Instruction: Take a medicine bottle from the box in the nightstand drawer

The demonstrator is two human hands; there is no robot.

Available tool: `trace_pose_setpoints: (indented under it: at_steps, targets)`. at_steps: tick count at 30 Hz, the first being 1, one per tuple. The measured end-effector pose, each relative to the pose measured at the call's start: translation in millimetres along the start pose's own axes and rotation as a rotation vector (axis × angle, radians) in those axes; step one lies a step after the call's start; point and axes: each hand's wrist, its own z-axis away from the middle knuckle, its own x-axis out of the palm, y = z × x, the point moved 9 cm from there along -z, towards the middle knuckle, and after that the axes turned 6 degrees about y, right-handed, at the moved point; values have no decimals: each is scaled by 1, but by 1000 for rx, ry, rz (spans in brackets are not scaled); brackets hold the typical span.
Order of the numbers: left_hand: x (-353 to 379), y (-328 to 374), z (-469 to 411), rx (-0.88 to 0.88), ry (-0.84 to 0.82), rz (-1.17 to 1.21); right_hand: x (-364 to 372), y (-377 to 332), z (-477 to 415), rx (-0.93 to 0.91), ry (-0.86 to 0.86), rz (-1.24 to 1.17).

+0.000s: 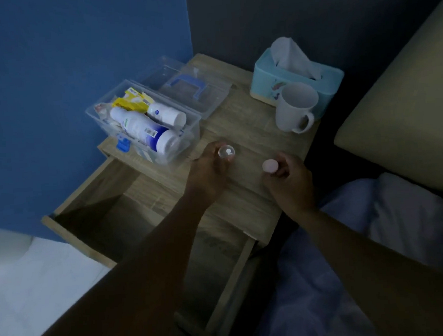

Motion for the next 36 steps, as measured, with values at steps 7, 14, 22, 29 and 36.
trace_pose_setpoints:
  at_steps: [7,14,22,29,36]
  targets:
    - [27,-3,-12,216,94,-230,13,0,8,-93,140,190]
    - [38,1,-13,197,163,-476,10,-8,9,-130,166,187]
    - [42,-6,-9,226,-27,-500,10,-8,9,-123,160,144]
    - [21,-26,29,224,-29,-706,9,-9,10,-94,145,110]
    - [22,-23,30,175,46,-773,5,-11,12,-139,194,96]
